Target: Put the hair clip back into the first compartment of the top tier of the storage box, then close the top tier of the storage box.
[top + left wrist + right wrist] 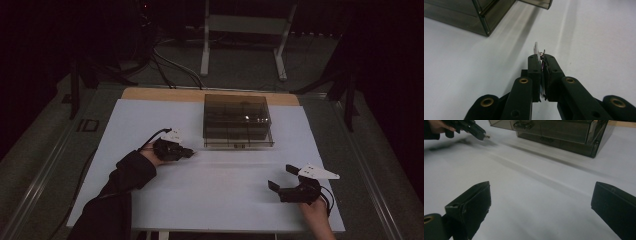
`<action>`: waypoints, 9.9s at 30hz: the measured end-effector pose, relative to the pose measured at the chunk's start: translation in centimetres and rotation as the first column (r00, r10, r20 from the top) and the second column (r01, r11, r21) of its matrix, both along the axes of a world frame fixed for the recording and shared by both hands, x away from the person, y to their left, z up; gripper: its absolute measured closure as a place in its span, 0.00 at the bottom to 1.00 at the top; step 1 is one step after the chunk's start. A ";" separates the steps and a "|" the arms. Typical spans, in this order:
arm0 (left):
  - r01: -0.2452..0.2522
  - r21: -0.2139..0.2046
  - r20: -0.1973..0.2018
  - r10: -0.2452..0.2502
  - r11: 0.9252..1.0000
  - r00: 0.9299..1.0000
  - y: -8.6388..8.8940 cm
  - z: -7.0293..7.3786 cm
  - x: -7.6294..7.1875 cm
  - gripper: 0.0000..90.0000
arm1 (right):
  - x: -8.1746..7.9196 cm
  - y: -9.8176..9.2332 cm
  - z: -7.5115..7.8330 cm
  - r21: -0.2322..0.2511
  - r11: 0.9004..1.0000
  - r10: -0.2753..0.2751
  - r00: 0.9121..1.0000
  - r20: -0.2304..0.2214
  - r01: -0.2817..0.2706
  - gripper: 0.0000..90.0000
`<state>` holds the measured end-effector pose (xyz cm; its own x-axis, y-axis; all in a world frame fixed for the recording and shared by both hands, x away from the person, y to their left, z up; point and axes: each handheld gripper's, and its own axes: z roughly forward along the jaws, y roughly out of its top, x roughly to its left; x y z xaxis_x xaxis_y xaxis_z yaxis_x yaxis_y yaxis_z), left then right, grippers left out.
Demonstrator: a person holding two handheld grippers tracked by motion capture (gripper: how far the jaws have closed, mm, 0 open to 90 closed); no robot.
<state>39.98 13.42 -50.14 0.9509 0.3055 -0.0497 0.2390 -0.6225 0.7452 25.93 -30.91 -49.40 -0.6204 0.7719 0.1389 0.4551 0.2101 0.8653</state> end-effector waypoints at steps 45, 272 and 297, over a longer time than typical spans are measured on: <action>0.030 -0.091 0.005 -0.030 0.995 1.000 -0.8 9.7 -1.5 0.97 | -0.1 -0.2 0.2 0.019 1.000 -0.002 1.000 0.011 0.002 0.03; -0.418 -0.232 -0.055 0.417 0.878 0.907 10.6 -0.7 -12.5 0.01 | -0.4 1.3 3.2 -0.011 1.000 -0.020 0.998 0.057 0.021 0.03; -0.409 -0.236 -0.056 0.408 0.881 0.911 10.6 -0.6 -12.5 0.01 | 1.3 6.6 5.3 -0.090 0.988 -0.117 0.988 0.105 0.127 0.03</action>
<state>27.49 23.99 -50.73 0.7436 0.6457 -0.1738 0.4380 -0.2740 0.8562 27.26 -24.28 -44.08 -0.5279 0.8493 0.0023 0.3952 0.2432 0.8858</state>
